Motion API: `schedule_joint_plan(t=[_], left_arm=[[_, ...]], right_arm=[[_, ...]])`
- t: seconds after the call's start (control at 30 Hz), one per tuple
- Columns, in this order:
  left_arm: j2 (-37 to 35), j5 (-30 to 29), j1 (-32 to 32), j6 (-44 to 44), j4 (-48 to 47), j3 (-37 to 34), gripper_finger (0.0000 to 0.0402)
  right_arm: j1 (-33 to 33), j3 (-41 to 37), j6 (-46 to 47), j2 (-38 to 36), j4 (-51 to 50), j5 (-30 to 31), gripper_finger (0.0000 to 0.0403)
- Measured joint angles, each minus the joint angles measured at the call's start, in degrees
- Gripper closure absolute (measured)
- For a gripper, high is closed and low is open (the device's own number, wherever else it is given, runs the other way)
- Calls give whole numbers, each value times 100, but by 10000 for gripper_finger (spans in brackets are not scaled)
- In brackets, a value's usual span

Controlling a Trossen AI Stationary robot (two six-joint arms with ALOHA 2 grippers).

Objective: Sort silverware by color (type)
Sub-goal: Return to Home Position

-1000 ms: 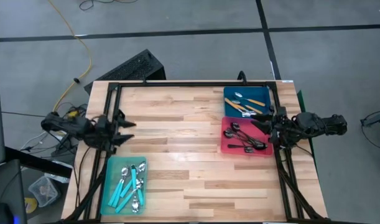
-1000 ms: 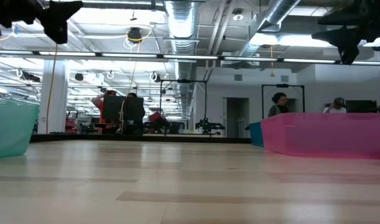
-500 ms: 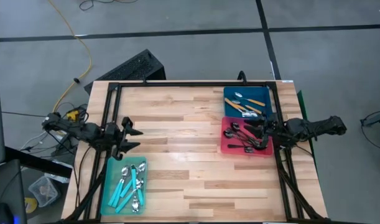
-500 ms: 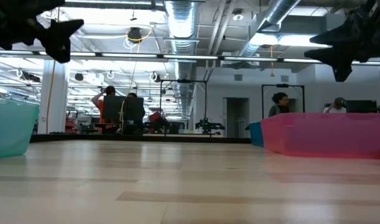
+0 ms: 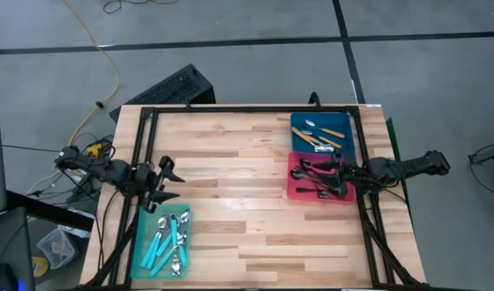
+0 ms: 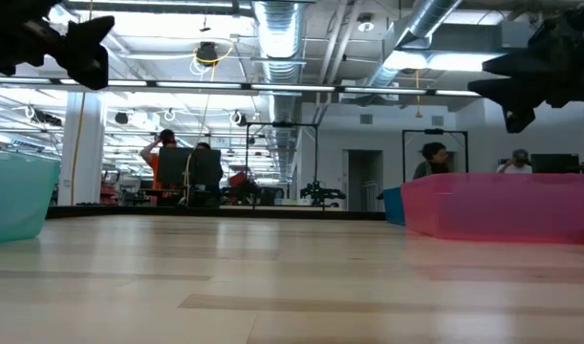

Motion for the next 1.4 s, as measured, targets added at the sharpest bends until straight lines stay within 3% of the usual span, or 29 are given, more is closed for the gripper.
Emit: schedule_joint_plan(t=[0.27,1.4], left_arm=[[0,171,0,96,-291,-2,189],[0,-172,-2,76,-361,-9,189]], right_arm=[[0,-3,76,92,-131,-533,218],[-15,-11,-120,91,-151,-548,218]])
